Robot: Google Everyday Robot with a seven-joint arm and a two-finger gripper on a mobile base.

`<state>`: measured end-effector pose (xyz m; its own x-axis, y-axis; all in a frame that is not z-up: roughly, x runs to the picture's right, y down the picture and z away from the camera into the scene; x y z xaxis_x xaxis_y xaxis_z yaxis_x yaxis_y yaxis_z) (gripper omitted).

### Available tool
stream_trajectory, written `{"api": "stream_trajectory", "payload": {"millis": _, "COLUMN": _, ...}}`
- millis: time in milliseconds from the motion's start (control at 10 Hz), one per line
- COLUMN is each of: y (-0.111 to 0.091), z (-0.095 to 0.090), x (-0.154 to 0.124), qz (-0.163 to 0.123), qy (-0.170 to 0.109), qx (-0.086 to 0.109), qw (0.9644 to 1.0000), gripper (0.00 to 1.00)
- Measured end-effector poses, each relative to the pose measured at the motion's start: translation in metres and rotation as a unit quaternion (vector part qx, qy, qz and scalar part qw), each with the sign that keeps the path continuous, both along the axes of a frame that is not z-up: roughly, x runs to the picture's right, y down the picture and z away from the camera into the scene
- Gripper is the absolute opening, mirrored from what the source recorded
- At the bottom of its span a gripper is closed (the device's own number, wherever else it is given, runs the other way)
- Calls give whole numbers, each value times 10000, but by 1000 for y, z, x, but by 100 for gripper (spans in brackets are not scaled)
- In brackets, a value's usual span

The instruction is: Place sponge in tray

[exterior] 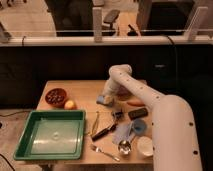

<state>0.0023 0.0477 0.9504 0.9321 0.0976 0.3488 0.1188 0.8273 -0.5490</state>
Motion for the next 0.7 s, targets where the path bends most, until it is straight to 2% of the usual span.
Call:
{"api": "stream_trajectory", "payload": {"millis": 500, "y": -18, "z": -9, "x": 14, "qz": -15, "qy": 10, "qx": 136, "qw": 9999, "gripper": 4}}
{"api": "stream_trajectory", "payload": {"millis": 700, "y": -30, "z": -18, "x": 14, "qz": -1, "qy": 40, "qx": 243, "qw": 9997, "gripper": 14}}
